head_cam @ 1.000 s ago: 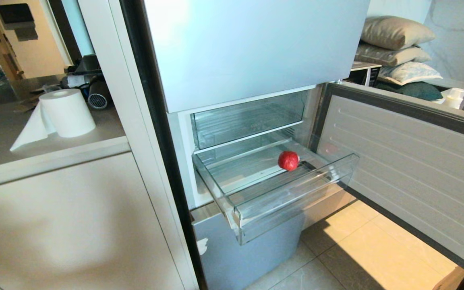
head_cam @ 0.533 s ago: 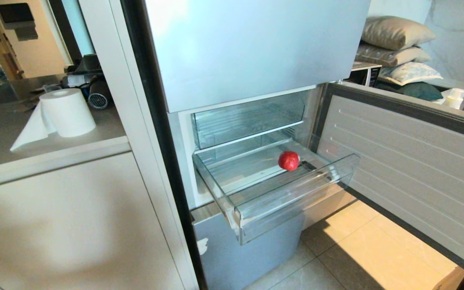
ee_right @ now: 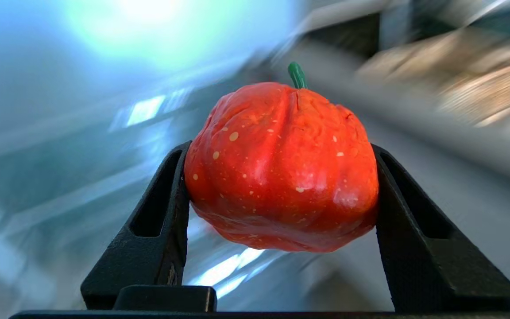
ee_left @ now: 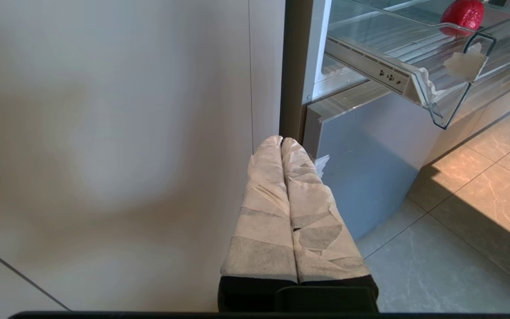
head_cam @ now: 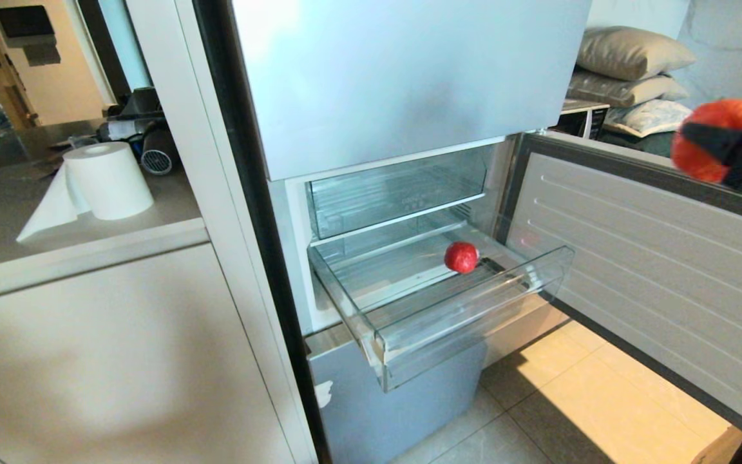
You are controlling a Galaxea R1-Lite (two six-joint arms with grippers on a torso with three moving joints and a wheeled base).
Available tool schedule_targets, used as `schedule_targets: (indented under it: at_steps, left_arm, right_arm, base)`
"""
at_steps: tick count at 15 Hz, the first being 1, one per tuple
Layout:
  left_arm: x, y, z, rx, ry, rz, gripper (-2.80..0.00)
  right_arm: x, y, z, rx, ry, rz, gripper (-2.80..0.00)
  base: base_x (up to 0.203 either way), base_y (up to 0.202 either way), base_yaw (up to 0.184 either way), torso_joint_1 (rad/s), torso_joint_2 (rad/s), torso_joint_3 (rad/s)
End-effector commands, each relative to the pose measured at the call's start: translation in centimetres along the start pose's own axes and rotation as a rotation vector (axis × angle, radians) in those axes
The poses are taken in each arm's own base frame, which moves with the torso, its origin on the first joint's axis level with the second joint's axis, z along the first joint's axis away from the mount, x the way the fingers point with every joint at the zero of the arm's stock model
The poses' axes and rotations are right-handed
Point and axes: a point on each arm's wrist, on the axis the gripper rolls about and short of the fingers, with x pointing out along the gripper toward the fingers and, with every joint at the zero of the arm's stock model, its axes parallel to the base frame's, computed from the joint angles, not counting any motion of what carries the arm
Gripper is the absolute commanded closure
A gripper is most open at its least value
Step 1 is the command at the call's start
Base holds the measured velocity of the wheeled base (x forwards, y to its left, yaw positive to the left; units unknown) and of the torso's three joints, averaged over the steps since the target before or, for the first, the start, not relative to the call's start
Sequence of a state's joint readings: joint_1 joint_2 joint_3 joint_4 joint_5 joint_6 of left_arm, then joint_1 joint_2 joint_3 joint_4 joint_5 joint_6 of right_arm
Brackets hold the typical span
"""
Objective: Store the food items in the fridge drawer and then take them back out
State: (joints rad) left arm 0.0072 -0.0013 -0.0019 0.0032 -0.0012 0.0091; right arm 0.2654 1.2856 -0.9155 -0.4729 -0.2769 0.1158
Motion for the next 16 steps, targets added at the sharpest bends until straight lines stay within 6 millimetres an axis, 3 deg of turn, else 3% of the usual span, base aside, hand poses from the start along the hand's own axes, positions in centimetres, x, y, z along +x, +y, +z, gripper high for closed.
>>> schedule_targets:
  at_steps: [1, 4, 7, 9, 12, 14, 16]
  left_arm:
    - [0.0, 0.0, 0.0, 0.0, 0.0, 0.001, 0.0]
    - [0.0, 0.0, 0.0, 0.0, 0.002, 0.001, 0.0]
    - [0.0, 0.0, 0.0, 0.0, 0.002, 0.002, 0.0]
    - [0.0, 0.0, 0.0, 0.0, 0.001, 0.002, 0.0]
    - [0.0, 0.0, 0.0, 0.0, 0.0, 0.001, 0.0]
    - [0.0, 0.0, 0.0, 0.0, 0.002, 0.0, 0.0]
    - [0.0, 0.0, 0.0, 0.0, 0.0, 0.001, 0.0]
  right_arm:
    - [3.3, 3.2, -4.2, -0.03, 0.158, 0.086, 0.0]
    - [7.4, 7.0, -10.0, -0.071, 0.339, 0.202, 0.0]
    - [10.4, 11.9, -13.2, -0.084, 0.382, 0.317, 0.0]
    - [11.6, 14.1, -14.2, -0.087, 0.379, 0.359, 0.0]
    - [12.3, 15.5, -15.4, -0.092, 0.389, 0.379, 0.0]
    - [13.3, 16.2, -18.7, -0.119, 0.452, 0.375, 0.0]
    - [14.0, 16.4, -19.6, -0.12, 0.46, 0.365, 0.0]
  base:
    - [0.0, 0.0, 0.0, 0.0, 0.0, 0.0]
    - [0.0, 0.0, 0.0, 0.0, 0.0, 0.0]
    - [0.0, 0.0, 0.0, 0.0, 0.0, 0.0]
    - [0.0, 0.0, 0.0, 0.0, 0.0, 0.0]
    - [0.0, 0.0, 0.0, 0.0, 0.0, 0.0]
    - [0.0, 0.0, 0.0, 0.0, 0.0, 0.0]
    - [0.0, 0.0, 0.0, 0.0, 0.0, 0.0]
